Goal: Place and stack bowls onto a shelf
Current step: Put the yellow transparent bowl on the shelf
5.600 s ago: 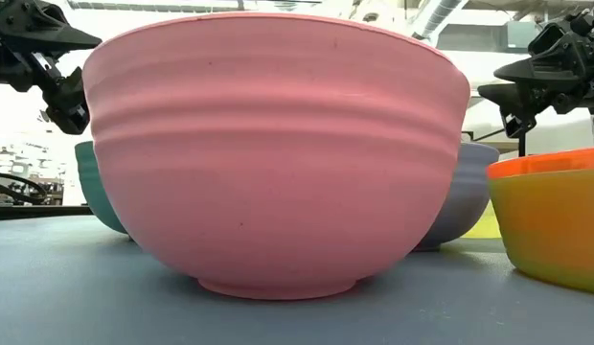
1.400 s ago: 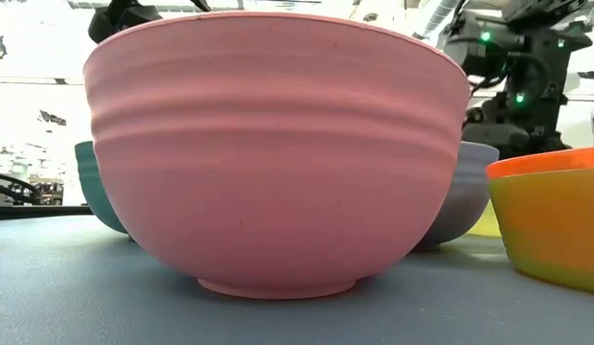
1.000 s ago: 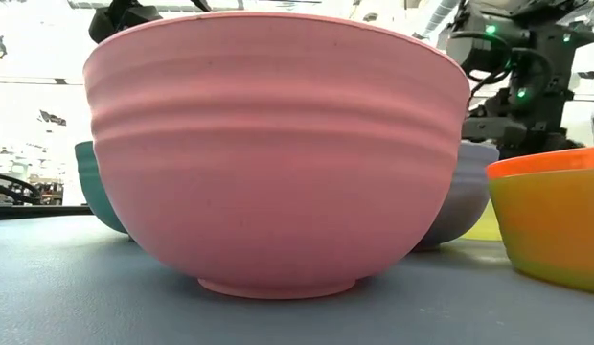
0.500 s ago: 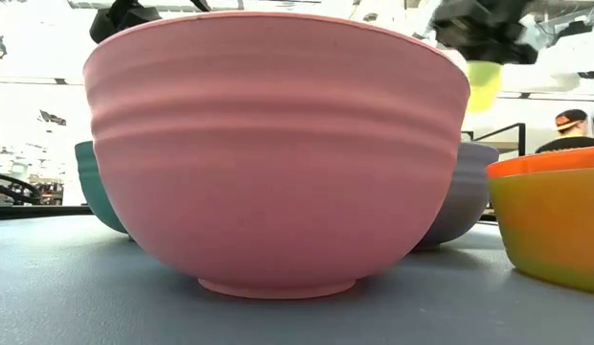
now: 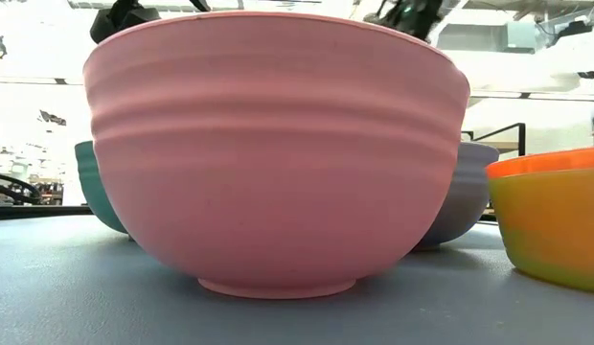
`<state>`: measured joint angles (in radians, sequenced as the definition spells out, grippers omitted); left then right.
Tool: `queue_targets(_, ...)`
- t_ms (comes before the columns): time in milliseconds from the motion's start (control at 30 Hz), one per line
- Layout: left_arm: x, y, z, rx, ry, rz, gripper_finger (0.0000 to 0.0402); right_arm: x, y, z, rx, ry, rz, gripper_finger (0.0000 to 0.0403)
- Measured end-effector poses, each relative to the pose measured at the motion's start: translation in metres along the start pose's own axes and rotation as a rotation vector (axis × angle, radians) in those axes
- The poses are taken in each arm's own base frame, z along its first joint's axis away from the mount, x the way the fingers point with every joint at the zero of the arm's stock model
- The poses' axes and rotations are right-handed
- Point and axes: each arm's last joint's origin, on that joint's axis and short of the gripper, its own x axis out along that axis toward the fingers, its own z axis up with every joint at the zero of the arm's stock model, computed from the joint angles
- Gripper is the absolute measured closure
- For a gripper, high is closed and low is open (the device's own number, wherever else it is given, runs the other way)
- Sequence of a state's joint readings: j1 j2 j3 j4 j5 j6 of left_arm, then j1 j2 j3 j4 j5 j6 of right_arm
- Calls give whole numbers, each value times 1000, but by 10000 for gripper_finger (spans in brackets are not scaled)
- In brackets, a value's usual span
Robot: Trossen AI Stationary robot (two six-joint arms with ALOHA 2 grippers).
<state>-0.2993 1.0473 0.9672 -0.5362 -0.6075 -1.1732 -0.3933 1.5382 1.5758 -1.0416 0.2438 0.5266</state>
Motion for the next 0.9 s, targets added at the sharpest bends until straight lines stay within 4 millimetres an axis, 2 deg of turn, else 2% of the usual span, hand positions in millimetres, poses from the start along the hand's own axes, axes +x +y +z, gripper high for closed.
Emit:
queue_targets(200,0,0,0,-2,0,-1,193,37,5,32,-38,38,8,381)
queue_targets(400,0,0,0,-3,-5,-1,193,62,3,56,-29,74,28,381)
queue_targets(700,0,0,0,-16,-6,-1,193,93,-18,73,13,146,37,380)
queue_targets(900,0,0,0,-18,-6,0,193,94,-24,74,24,154,26,346)
